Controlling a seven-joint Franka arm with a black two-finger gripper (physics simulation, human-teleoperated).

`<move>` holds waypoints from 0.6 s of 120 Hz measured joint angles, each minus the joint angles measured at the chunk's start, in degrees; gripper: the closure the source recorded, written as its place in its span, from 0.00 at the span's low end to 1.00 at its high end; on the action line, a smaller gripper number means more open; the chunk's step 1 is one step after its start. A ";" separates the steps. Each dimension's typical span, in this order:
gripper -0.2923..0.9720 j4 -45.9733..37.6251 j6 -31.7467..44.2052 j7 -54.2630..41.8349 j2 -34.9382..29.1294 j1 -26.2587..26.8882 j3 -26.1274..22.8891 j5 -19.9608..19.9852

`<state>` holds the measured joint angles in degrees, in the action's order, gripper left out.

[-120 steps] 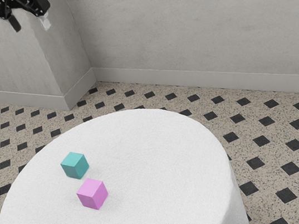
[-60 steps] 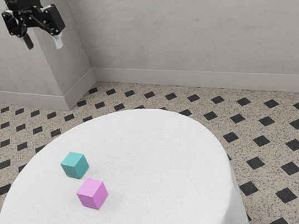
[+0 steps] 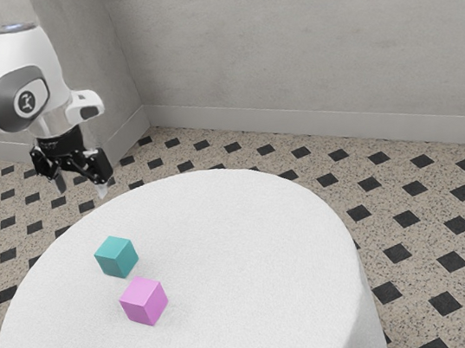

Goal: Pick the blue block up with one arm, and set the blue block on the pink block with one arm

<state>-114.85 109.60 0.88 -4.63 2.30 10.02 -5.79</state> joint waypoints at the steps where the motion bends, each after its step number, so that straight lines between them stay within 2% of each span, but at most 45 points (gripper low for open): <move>1: 0.23 -0.29 0.37 -0.07 0.00 -0.04 0.00 -0.09; 42: 0.23 -8.65 10.90 -3.26 1.71 -2.06 0.01 -1.95; 72: 0.23 -13.37 17.97 -5.51 3.20 -3.02 -0.08 -1.83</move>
<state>-128.22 127.58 -4.63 -1.43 -0.72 9.94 -7.61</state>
